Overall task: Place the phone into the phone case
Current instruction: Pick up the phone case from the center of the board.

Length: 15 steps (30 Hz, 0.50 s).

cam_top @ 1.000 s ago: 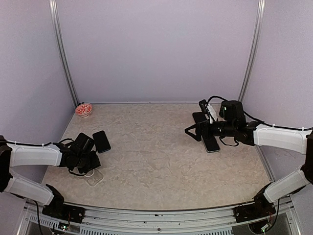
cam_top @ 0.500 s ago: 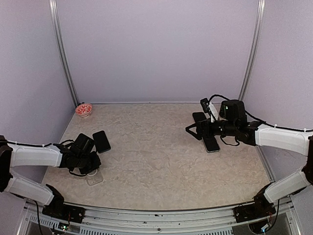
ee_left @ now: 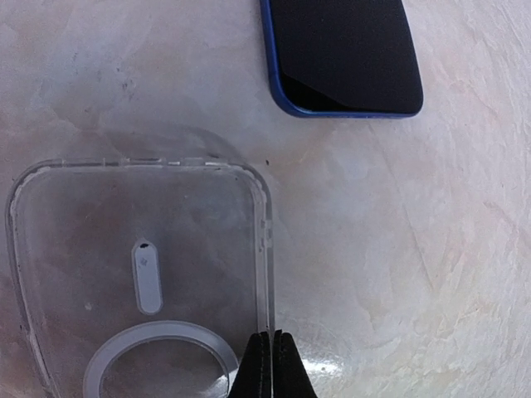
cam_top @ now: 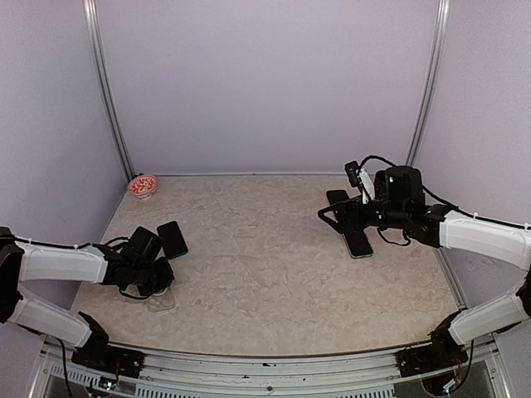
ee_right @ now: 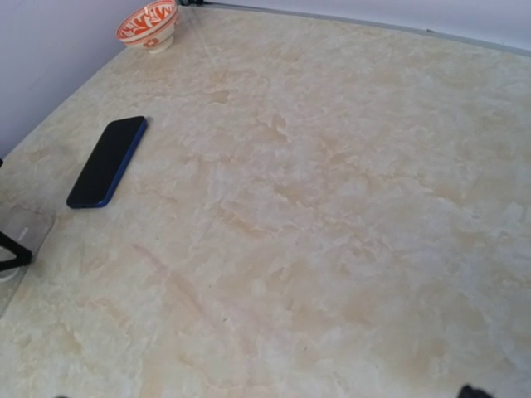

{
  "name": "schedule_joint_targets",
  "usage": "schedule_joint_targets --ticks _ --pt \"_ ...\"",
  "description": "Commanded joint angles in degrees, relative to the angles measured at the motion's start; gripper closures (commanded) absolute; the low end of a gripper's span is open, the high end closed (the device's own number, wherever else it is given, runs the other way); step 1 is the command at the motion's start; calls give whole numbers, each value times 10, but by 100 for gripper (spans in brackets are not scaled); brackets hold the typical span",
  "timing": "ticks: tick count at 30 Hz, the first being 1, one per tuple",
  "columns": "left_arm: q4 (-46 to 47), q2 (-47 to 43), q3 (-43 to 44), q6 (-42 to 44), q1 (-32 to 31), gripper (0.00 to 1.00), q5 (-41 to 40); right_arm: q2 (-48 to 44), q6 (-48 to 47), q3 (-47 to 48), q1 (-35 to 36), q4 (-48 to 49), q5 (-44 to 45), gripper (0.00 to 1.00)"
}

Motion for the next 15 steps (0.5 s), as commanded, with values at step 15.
schedule_joint_targets --ticks 15 --pt "68 5 154 -119 -46 100 -5 -12 10 4 8 -8 4 1"
